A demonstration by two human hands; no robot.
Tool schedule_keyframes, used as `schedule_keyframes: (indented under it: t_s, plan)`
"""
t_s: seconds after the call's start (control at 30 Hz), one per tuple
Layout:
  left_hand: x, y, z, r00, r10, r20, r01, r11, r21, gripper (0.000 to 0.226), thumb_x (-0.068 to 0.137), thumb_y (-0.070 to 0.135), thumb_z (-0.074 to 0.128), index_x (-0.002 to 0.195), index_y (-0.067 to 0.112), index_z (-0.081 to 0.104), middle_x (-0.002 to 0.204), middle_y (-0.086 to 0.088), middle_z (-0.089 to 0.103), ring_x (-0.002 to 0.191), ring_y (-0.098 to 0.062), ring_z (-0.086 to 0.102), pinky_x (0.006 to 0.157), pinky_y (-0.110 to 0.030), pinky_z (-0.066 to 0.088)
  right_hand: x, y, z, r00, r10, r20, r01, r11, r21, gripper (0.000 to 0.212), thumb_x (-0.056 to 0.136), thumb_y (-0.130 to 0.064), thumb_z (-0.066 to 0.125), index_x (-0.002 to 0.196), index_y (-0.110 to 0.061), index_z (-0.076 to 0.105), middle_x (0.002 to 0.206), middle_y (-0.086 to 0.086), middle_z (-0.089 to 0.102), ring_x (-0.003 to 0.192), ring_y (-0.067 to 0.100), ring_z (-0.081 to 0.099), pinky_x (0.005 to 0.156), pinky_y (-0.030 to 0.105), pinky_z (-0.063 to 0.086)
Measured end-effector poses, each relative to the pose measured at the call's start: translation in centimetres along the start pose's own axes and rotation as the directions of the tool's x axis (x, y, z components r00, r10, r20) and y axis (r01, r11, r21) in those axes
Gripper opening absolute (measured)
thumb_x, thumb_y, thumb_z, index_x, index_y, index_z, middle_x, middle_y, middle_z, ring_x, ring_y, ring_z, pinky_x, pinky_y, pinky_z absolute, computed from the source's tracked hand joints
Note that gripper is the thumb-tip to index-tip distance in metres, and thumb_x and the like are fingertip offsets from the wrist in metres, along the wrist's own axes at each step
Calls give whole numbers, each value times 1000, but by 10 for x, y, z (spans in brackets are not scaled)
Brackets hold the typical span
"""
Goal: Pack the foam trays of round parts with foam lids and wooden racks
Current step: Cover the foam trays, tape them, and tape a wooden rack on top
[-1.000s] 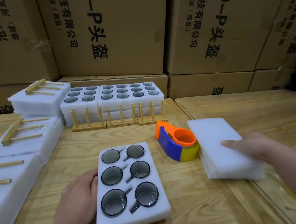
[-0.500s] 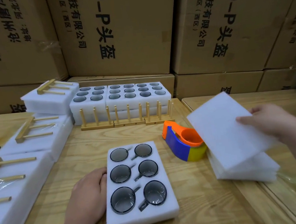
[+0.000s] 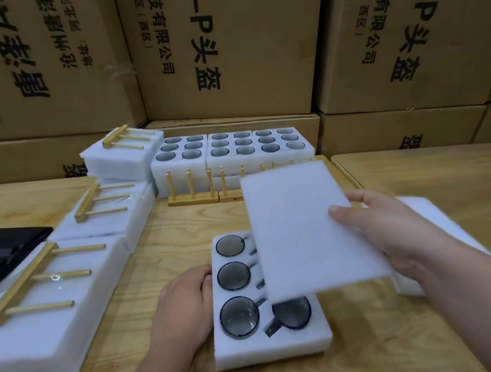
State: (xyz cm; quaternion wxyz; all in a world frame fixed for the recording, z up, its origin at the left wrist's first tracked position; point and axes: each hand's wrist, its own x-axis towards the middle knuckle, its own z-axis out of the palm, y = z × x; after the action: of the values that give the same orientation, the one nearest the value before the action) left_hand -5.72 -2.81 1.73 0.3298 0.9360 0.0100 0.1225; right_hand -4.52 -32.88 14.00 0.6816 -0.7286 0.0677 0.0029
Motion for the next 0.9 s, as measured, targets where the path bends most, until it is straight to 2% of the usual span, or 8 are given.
schedule_keyframes:
  t_s: [0.17,0.3,0.47,0.57,0.63,0.7,0.83,0.9]
  plan:
    - [1,-3,2,1000,17,-8,-17,1000,12,26,100,31,41,99,36,67,91,18,69,87,-9,61,84,-38,51,-9,42,49,998,67,14,-68,997,25,20,93,-15,72,112,-16,70,98,8,79,88,31,77,84,53,61]
    - [4,-8,4,1000,10,0,-10,999,-38,27,100,32,42,102,40,69,92,23,70,88,-2,61,84,-35,50,-12,69,65,997,83,-2,-83,996,-21,12,93,-18,71,103,-15,75,95,3,80,85,21,78,82,44,62]
    - [8,-20,4,987,-160,-11,148,936,-318,22,101,36,48,106,42,69,104,28,71,104,0,62,89,-29,47,-5,84,64,995,35,-88,-34,999,21,17,86,-41,74,102,-36,77,103,-12,76,100,10,71,92,38,56]
    - [5,-21,4,992,-128,12,119,884,-451,23,96,39,52,106,42,72,106,31,70,106,8,61,91,-24,45,3,96,64,998,42,-41,-33,977,210,32,92,-34,70,124,-27,71,124,-4,73,113,17,69,102,46,53]
    - [4,-20,4,996,-91,13,85,854,-513,21,99,31,55,108,38,73,108,27,72,107,6,63,94,-25,46,9,103,64,999,40,-36,-27,950,311,32,100,-23,60,131,-18,67,125,3,73,113,21,70,99,44,54]
    - [2,-19,3,997,-81,-8,62,813,-579,19,97,27,59,106,36,73,107,20,74,104,2,66,92,-26,48,9,108,64,998,23,-52,-3,937,350,27,102,-14,57,124,-19,70,117,5,76,109,22,72,89,39,56]
    - [-3,-16,1,998,-58,-20,33,776,-630,27,85,34,57,106,31,74,106,12,75,104,-7,67,91,-30,51,1,109,65,997,-57,-53,67,974,216,33,99,-8,59,102,-33,80,105,-3,79,95,13,75,67,22,58]
    - [-4,-16,0,999,-31,-29,6,776,-631,28,85,32,57,107,28,74,107,11,75,106,-8,67,90,-29,51,-1,108,65,996,-70,-54,80,975,207,34,99,-9,60,99,-35,81,102,-5,79,92,11,75,64,18,56]
